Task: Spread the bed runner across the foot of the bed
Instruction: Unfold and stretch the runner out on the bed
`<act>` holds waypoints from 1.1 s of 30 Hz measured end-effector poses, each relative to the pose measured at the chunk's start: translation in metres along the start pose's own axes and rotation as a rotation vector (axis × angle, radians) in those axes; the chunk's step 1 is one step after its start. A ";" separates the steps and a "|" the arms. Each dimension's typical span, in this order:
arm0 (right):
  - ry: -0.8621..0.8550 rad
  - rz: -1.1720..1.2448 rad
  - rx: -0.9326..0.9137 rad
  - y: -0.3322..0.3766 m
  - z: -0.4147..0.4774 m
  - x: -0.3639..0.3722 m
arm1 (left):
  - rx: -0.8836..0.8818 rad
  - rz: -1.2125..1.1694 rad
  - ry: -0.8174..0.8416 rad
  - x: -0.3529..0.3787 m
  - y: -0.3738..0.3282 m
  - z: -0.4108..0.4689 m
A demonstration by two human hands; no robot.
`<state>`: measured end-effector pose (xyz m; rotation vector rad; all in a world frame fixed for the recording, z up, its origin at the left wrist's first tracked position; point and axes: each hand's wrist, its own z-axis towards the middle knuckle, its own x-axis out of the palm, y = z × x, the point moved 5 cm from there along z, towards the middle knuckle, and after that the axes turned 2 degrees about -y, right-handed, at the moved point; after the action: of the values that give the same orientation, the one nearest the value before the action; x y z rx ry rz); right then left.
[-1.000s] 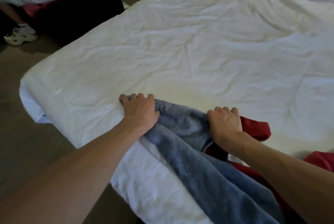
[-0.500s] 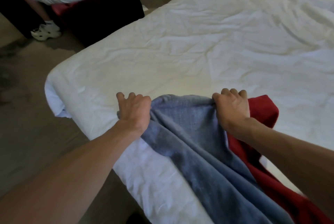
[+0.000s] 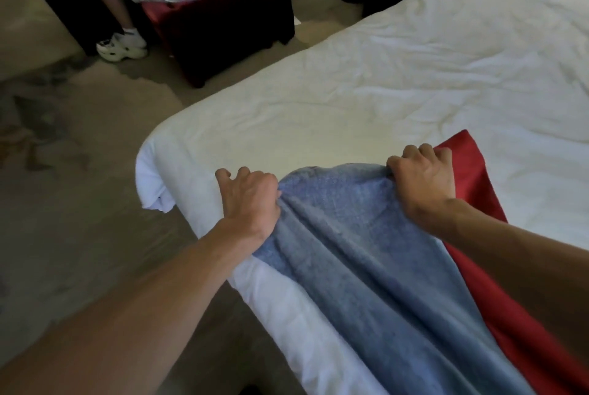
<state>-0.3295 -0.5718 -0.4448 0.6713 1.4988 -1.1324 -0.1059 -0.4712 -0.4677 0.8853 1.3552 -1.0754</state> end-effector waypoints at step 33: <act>-0.056 0.309 -0.075 0.102 0.306 -0.023 | -0.139 0.016 -0.096 -0.003 0.142 0.260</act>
<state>-0.1075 -0.8069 -0.4395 0.7825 1.3297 -0.8483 0.1084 -0.6754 -0.4655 0.7320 1.3234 -0.9869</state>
